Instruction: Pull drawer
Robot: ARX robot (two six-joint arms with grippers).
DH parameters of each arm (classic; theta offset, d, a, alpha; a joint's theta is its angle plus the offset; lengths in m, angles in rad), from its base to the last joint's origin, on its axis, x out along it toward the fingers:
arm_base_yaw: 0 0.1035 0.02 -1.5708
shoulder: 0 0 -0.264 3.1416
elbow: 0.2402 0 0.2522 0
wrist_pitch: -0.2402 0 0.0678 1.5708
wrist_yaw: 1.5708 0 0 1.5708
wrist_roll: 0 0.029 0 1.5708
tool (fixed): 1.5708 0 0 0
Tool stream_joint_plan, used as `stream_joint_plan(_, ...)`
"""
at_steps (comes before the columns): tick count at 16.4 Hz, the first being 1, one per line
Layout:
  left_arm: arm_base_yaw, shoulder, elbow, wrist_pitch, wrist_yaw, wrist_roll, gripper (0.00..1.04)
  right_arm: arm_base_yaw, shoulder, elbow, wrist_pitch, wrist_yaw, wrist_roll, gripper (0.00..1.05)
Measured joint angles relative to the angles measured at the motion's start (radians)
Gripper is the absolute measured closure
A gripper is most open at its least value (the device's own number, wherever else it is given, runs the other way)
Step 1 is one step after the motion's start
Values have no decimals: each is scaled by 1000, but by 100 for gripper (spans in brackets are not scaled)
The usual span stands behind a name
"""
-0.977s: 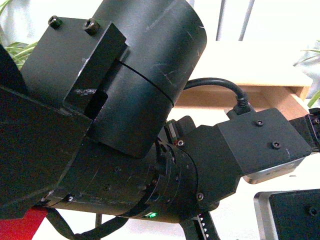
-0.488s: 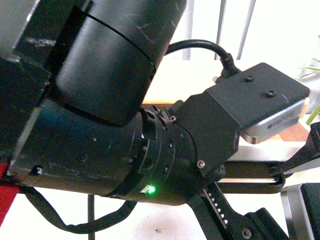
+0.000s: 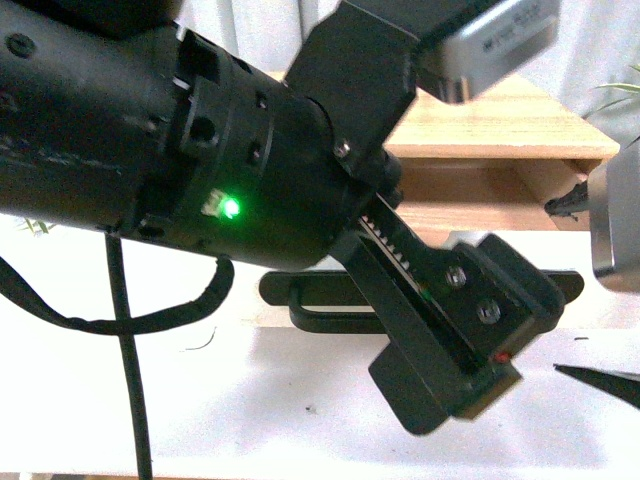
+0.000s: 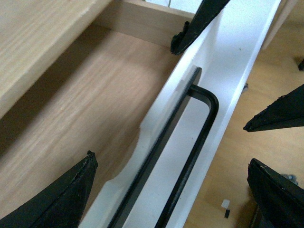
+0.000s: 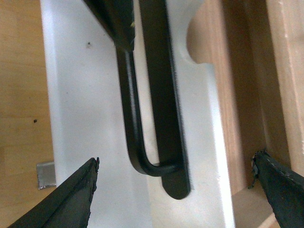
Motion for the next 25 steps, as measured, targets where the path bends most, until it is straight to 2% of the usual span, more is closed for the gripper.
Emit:
stream_joint_plan(3, 61, -42, 0, 86, 32, -87, 7, -28, -7, 32, 28, -21, 71, 6)
stream_joint_plan(6, 161, -57, -5, 236, 11, -274, 7, -68, 9, 67, 138, 4, 268, 6)
stream_joint_plan(8, 252, -50, -14, 318, -99, -449, 7, -92, 42, 83, 208, 71, 470, 6)
stream_joint_plan(10, 342, -43, -39, 328, -213, -609, 7, -112, 59, 120, 210, 153, 719, 6)
stream_joint_plan(12, 407, -63, -80, 301, -253, -682, 7, -146, 59, 150, 185, 206, 963, 6)
stream_joint_plan(13, 414, -87, -96, 277, -256, -686, 7, -160, 59, 153, 167, 224, 1089, 6)
stream_joint_plan(15, 430, -146, -120, 254, -262, -679, 7, -178, 52, 153, 165, 246, 1242, 6)
stream_joint_plan(16, 449, -174, -135, 244, -262, -676, 7, -190, 43, 140, 226, 274, 1287, 8)
stream_joint_plan(17, 460, -201, -167, 285, -303, -652, 8, -195, 16, 50, 481, 372, 1295, 18)
stream_joint_plan(18, 474, -233, -259, 482, -380, -587, 19, -196, -56, -79, 657, 428, 1299, 31)
stream_joint_plan(19, 488, -304, -377, 607, -385, -516, 31, -196, -145, -183, 735, 438, 1302, 44)
stream_joint_plan(20, 495, -367, -449, 671, -382, -478, 42, -201, -233, -240, 705, 439, 1302, 55)
stream_joint_plan(22, 510, -447, -544, 701, -370, -447, 68, -201, -404, -365, 701, 439, 1303, 81)
stream_joint_plan(23, 544, -471, -592, 699, -318, -442, 78, -201, -428, -393, 708, 439, 1304, 92)
stream_joint_plan(24, 568, -504, -631, 696, -311, -442, 91, -201, -455, -437, 706, 439, 1304, 104)
stream_joint_plan(25, 576, -539, -655, 696, -313, -442, 102, -201, -481, -471, 702, 439, 1305, 103)
